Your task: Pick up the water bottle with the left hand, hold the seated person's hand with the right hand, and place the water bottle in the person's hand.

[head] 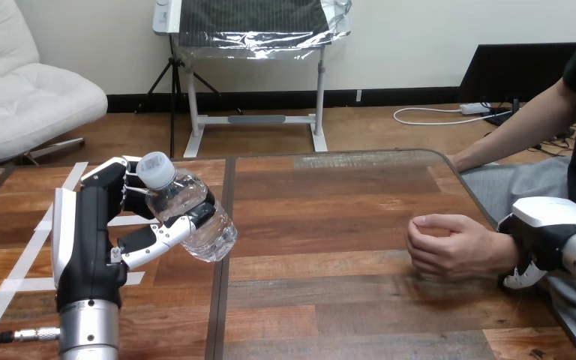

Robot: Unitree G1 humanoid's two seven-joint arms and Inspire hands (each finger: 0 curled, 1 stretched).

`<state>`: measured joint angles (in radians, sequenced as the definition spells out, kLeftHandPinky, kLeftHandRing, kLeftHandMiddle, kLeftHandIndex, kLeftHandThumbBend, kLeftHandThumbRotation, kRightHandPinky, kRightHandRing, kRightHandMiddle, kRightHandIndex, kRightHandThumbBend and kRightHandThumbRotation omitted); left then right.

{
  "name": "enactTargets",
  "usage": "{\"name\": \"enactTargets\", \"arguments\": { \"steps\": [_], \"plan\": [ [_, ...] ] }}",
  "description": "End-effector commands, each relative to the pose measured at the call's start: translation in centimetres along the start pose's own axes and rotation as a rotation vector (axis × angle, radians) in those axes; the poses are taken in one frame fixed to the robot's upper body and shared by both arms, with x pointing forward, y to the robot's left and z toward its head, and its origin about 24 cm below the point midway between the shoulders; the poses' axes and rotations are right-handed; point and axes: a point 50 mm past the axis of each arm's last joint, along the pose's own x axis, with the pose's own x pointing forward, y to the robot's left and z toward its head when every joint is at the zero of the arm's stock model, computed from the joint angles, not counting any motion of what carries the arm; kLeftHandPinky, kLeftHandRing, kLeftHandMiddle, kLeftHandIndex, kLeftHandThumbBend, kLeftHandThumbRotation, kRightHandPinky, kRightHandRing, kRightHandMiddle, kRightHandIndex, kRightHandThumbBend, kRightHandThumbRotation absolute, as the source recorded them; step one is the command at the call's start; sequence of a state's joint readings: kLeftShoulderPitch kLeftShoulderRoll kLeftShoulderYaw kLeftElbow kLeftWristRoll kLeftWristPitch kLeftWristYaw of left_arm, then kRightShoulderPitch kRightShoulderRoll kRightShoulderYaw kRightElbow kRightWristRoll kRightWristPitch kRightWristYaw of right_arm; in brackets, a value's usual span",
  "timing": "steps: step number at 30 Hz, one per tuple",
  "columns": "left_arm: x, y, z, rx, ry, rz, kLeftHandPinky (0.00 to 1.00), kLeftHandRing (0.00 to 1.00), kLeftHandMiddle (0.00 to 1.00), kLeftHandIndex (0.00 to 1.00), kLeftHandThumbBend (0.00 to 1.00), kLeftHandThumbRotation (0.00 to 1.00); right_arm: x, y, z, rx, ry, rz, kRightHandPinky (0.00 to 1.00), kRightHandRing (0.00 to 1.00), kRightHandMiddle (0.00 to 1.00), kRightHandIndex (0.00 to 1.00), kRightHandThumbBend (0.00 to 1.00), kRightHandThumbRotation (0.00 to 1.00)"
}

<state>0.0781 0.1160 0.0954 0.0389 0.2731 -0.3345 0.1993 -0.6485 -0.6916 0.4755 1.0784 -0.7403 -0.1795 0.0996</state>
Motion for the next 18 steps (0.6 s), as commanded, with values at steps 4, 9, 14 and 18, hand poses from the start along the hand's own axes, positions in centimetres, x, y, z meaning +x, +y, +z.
{"name": "enactTargets", "arguments": {
  "steps": [4,9,14,18],
  "plan": [
    [1.65,0.46,2.74,-0.02,-0.14,0.041,0.42,0.41,0.44,0.5,0.64,0.0,0.47,0.79,1.64,0.019,-0.047,-0.004,0.2,0.32,0.45,0.5,0.64,0.0],
    [1.68,0.47,2.8,-0.014,-0.143,0.042,0.41,0.41,0.44,0.5,0.64,0.0,0.46,0.68,1.52,0.046,-0.039,-0.035,0.19,0.32,0.44,0.48,0.65,0.0],
    [1.7,0.47,2.81,-0.017,-0.144,0.041,0.42,0.41,0.44,0.5,0.64,0.0,0.53,0.47,1.4,0.07,-0.021,-0.038,0.19,0.31,0.43,0.45,0.65,0.0],
    [1.72,0.46,2.78,-0.017,-0.143,0.04,0.42,0.42,0.45,0.5,0.64,0.0,0.48,0.16,1.32,0.044,-0.028,-0.061,0.2,0.32,0.44,0.46,0.65,0.0]
  ]
}}
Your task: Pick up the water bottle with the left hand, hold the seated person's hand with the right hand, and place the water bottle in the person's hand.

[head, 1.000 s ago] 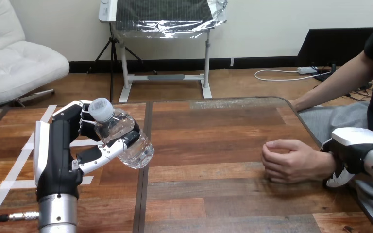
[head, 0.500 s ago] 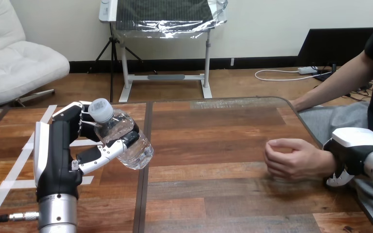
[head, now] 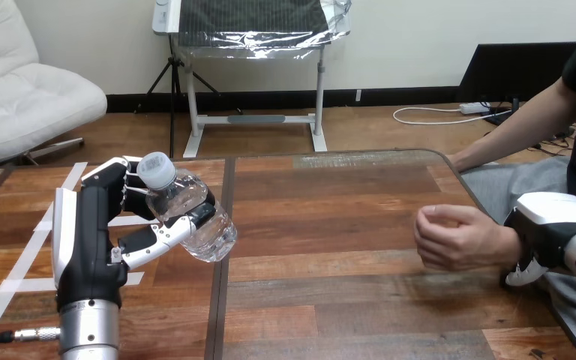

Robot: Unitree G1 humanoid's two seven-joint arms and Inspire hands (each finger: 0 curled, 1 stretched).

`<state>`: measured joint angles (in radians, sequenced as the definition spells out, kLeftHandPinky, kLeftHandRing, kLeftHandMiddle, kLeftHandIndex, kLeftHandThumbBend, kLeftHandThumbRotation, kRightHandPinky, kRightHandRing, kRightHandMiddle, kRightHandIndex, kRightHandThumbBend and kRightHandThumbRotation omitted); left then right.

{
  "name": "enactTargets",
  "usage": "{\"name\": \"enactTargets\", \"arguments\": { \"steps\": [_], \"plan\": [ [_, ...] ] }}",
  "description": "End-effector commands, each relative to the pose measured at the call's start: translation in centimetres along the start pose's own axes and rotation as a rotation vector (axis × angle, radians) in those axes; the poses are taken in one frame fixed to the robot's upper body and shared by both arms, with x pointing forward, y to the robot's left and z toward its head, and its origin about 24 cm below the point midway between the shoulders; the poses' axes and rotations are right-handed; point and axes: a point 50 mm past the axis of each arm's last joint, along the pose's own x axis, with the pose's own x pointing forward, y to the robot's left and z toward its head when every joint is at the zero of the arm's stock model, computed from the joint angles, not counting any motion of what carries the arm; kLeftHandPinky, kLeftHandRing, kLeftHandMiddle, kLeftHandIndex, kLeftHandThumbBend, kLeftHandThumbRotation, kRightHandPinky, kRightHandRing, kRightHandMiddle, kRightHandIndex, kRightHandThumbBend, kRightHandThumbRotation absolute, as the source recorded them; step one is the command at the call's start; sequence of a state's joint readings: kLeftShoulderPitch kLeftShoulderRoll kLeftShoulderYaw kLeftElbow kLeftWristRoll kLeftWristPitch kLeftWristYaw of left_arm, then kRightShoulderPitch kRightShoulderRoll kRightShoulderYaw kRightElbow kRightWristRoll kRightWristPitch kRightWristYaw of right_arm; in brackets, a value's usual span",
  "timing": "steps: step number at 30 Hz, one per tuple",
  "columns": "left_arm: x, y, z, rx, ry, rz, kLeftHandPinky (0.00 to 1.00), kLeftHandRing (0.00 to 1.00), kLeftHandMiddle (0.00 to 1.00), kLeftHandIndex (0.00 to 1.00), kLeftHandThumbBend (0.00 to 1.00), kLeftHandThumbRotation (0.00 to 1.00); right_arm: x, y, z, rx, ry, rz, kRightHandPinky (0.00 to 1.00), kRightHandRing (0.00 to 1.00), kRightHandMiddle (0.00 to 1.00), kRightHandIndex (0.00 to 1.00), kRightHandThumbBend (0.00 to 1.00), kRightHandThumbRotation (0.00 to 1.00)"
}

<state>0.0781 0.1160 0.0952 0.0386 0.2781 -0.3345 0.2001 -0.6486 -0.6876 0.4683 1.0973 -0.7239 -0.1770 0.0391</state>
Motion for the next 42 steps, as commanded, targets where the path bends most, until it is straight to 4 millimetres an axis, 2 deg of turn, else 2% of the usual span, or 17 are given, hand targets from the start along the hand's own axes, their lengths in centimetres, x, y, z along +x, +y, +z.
{"name": "enactTargets", "arguments": {
  "steps": [1,20,42],
  "plan": [
    [1.7,0.5,2.7,-0.021,-0.141,0.041,0.41,0.42,0.45,0.5,0.64,0.0,0.4,0.2,1.6,0.019,-0.044,-0.013,0.2,0.32,0.44,0.46,0.65,0.0],
    [1.9,0.3,2.5,-0.035,-0.136,0.033,0.42,0.42,0.44,0.5,0.63,0.0,0.1,-1.6,1.3,0.085,-0.095,-0.127,0.19,0.3,0.41,0.42,0.7,0.0],
    [2.3,-0.4,3.1,-0.051,-0.151,0.028,0.42,0.42,0.44,0.5,0.63,0.0,-0.6,-5.0,2.2,0.106,-0.178,-0.251,0.16,0.25,0.34,0.38,0.72,0.0]
  ]
}}
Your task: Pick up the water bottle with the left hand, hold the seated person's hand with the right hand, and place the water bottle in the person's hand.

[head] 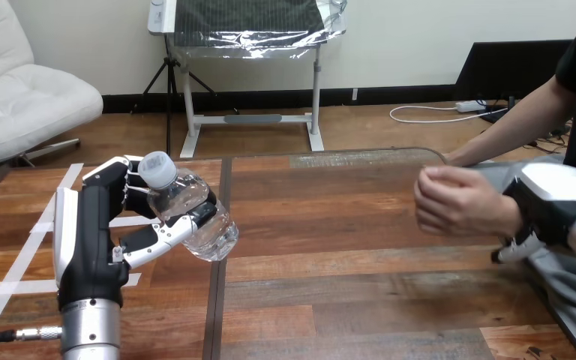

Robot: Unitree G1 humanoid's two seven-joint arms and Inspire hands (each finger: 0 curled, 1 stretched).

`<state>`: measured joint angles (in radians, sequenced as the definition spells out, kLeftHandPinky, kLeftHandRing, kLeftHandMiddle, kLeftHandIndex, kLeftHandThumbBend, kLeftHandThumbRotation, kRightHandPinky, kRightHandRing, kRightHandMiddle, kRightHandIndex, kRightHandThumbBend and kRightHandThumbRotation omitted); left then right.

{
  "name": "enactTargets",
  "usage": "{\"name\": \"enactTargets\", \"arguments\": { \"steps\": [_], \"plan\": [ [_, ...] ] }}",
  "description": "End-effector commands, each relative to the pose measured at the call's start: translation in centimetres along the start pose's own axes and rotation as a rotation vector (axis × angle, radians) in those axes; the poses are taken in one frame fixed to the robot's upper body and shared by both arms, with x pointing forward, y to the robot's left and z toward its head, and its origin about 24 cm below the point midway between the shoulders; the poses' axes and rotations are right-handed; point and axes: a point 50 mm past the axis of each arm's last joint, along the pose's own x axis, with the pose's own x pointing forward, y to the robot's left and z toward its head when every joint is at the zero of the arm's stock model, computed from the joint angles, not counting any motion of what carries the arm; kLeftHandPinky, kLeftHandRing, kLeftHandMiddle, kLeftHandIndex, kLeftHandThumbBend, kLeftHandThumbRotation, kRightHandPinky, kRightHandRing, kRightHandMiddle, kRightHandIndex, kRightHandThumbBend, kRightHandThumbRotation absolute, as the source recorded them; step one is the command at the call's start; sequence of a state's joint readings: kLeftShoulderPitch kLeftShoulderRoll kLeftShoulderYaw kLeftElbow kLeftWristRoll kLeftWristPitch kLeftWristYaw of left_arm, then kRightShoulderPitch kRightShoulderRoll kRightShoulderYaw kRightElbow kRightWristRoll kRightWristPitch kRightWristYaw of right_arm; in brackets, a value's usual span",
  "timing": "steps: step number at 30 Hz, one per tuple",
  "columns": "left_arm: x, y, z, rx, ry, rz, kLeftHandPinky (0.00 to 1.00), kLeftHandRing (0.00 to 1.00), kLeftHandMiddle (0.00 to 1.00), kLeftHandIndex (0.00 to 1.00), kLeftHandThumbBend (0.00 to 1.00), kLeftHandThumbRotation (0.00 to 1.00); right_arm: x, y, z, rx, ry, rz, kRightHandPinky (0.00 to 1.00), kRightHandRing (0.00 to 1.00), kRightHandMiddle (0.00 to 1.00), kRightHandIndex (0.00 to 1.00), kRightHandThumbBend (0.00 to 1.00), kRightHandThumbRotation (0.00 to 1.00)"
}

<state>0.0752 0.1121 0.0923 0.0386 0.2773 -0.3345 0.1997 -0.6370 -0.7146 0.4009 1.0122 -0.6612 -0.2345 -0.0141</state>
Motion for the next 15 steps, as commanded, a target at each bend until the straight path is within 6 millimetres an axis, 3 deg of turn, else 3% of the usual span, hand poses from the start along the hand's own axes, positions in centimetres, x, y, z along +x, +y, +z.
{"name": "enactTargets", "arguments": {
  "steps": [1,15],
  "plan": [
    [2.3,-0.3,3.1,-0.046,-0.15,0.029,0.42,0.42,0.44,0.5,0.63,0.0,0.3,-2.6,2.1,0.025,-0.11,-0.1,0.16,0.25,0.34,0.38,0.72,0.0],
    [2.6,-1.0,3.7,-0.045,-0.17,0.016,0.41,0.41,0.43,0.49,0.64,0.0,-0.3,-4.1,2.7,0.031,-0.187,-0.166,0.17,0.23,0.31,0.34,0.74,0.0]
  ]
}}
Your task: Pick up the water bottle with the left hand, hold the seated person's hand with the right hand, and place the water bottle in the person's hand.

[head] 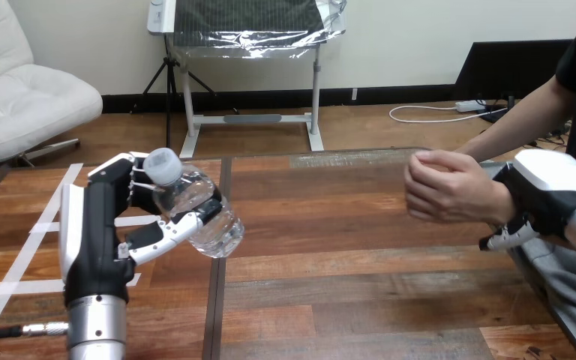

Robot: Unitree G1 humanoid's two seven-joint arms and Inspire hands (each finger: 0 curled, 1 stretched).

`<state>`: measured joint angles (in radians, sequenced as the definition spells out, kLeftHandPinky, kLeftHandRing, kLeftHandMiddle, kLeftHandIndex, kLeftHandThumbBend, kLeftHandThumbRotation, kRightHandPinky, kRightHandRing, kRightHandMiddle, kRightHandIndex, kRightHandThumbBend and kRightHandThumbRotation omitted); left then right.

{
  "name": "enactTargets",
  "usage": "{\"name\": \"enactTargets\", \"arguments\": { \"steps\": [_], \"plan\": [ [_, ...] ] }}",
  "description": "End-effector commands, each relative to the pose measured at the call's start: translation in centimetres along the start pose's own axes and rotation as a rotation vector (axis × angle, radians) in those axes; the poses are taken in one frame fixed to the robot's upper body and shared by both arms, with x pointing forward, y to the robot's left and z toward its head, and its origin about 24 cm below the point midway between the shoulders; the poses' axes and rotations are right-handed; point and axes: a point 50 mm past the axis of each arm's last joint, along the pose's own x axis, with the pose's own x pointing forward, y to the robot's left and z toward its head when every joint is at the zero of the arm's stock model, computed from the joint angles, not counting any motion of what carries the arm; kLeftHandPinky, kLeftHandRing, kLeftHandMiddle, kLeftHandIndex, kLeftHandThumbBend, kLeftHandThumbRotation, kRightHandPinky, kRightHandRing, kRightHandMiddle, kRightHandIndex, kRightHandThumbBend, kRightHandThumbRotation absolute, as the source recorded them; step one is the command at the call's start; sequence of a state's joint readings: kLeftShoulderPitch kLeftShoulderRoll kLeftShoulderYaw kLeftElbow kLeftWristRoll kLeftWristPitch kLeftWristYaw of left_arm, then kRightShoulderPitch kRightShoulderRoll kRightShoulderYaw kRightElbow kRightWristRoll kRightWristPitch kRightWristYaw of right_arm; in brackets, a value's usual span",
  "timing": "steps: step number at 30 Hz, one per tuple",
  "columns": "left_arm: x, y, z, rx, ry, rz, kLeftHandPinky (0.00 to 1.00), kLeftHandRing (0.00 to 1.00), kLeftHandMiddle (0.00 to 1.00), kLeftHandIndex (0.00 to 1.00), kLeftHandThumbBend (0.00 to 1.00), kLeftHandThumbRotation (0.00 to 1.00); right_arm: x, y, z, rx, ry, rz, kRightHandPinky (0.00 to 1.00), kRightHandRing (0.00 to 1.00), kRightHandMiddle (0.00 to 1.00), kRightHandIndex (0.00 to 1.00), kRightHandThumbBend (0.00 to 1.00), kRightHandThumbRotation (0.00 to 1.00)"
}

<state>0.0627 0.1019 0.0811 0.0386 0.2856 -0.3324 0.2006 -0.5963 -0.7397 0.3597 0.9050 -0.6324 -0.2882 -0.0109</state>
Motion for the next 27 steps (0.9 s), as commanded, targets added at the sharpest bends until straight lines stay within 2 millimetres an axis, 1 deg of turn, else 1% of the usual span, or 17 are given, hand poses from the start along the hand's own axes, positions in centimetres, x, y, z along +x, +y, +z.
{"name": "enactTargets", "arguments": {
  "steps": [1,8,17,27],
  "plan": [
    [2.4,-0.5,3.4,-0.035,-0.16,0.022,0.41,0.41,0.44,0.49,0.64,0.0,0.5,-3.0,2.0,0.003,-0.1,-0.105,0.17,0.23,0.31,0.34,0.74,0.0],
    [2.6,-0.8,3.7,-0.045,-0.172,0.01,0.4,0.41,0.44,0.49,0.64,0.0,0.4,-3.7,2.3,0.004,-0.105,-0.12,0.17,0.23,0.31,0.34,0.75,0.0],
    [2.8,-1.3,4.2,-0.053,-0.185,0.0,0.4,0.4,0.43,0.49,0.64,0.0,0.3,-4.5,2.8,-0.037,-0.118,-0.134,0.17,0.24,0.32,0.34,0.75,0.0],
    [3.0,-2.0,4.9,-0.064,-0.192,-0.015,0.4,0.4,0.43,0.48,0.64,0.0,-0.1,-5.4,3.4,-0.053,-0.126,-0.166,0.15,0.22,0.3,0.34,0.75,0.0]
  ]
}}
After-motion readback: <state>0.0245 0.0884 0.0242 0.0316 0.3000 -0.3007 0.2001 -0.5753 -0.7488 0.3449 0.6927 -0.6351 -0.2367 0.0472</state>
